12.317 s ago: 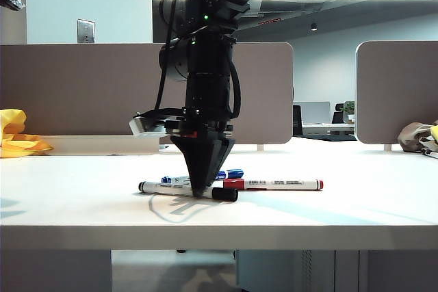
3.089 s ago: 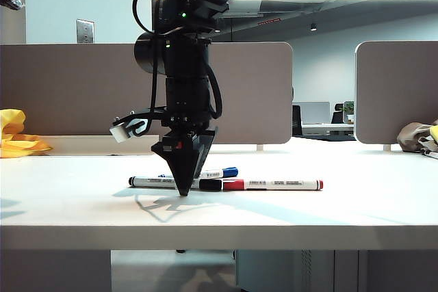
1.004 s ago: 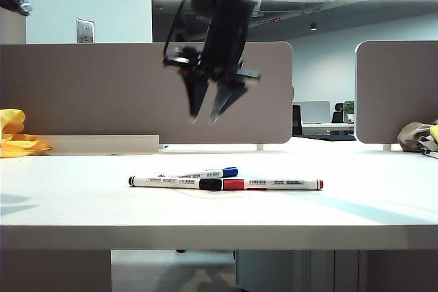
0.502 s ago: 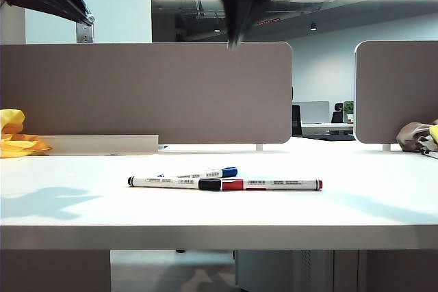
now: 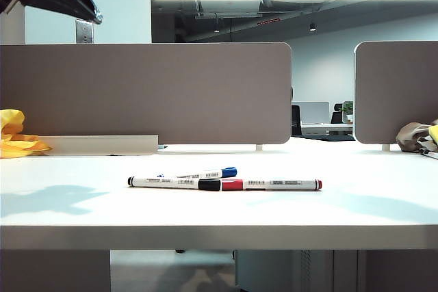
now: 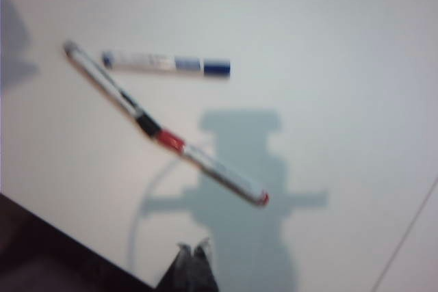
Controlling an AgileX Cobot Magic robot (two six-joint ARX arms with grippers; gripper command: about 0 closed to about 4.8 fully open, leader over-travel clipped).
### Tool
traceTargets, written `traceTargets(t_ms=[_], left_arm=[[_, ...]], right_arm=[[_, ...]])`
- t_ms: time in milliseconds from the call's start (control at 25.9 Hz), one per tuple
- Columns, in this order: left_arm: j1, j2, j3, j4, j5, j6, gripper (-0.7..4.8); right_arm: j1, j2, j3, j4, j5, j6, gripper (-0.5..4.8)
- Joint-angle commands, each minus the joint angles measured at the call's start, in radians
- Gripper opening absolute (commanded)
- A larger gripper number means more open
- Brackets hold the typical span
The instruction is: Pick up the markers one by one and line them up horizontally in a straight line on the table.
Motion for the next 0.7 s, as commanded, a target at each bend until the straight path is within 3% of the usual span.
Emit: traceTargets(t_ms=[39,193,348,695], left_arm=[[0.001,-0.001,0.013,0.018,0.003,0.016,-0.05],[0.000,0.039,0.028,0.032,0.006,0.021,-0.05],[-0.042,0.167,0.139,-0.087,0.000,0.174,-0.05],[-0.123,0.447,0.397,-0.237,-0.132,0.286,-0.05]], right_arm=[[0.025,-0.060,-0.138,0.002,0.002,-0.011,-0.06],[0.026,-0.108,-0.251,0.005,0.001,-0.010,-0.06],[0.024,-0.182,-0.351,0.005,0.001,-0.010,-0.06],[0.024,-0.262,-0.468,0.004,-0.034,-0.010,-0.06]])
